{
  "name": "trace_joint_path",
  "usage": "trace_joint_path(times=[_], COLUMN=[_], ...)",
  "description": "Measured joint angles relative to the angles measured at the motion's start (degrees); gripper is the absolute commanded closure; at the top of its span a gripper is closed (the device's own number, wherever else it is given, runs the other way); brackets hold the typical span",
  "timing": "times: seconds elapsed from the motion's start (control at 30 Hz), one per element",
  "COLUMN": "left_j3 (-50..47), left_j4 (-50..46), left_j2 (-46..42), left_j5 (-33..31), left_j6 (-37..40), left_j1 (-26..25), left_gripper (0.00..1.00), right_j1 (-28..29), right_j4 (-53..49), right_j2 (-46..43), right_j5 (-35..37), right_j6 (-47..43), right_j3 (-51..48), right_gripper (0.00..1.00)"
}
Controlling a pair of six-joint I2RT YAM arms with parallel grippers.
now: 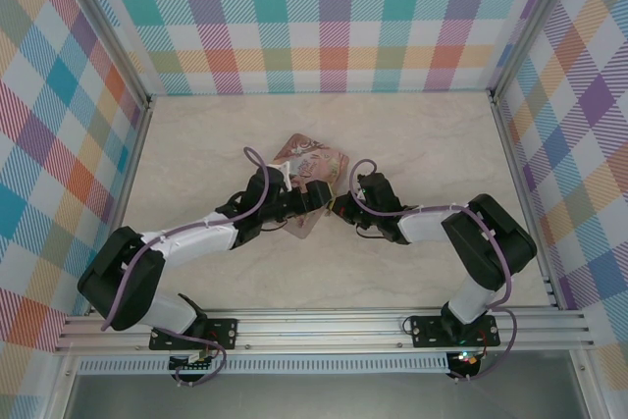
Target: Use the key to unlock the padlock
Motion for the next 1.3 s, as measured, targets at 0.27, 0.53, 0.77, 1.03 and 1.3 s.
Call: trace_joint_path(times=[0.27, 0.53, 0.77, 1.03, 1.3], left_j3=[-2.0, -2.7, -3.2, -2.4, 1.6], left_j4=[-1.0, -1.7, -5.2, -9.7, -17.7], left_j2=[-2.9, -4.0, -6.5, -7.9, -8.0], left_j5=[0.0, 0.1, 1.3, 4.0, 4.4], left_j6=[-0.2, -0.4, -0.1, 2.2, 5.9], left_j1=[1.0, 1.5, 5.6, 12.7, 16.6], left_gripper=[0.13, 0.12, 0.12, 0.08, 0.01], right_j1=[-1.4, -3.8, -4.7, -5.8, -5.8], right_j4=[1.8, 0.5, -6.4, -23.1, -32.4], right_j2=[0.0, -0.1, -5.8, -17.0, -17.9], right_j5=[0.2, 1.3, 2.1, -3.7, -15.2], right_j6=[-0.2, -2.2, -8.3, -20.4, -22.1], right_j3=[0.0, 2.3, 1.5, 2.1, -1.7], right_gripper=[1.00, 1.00, 0.99, 0.98, 0.96])
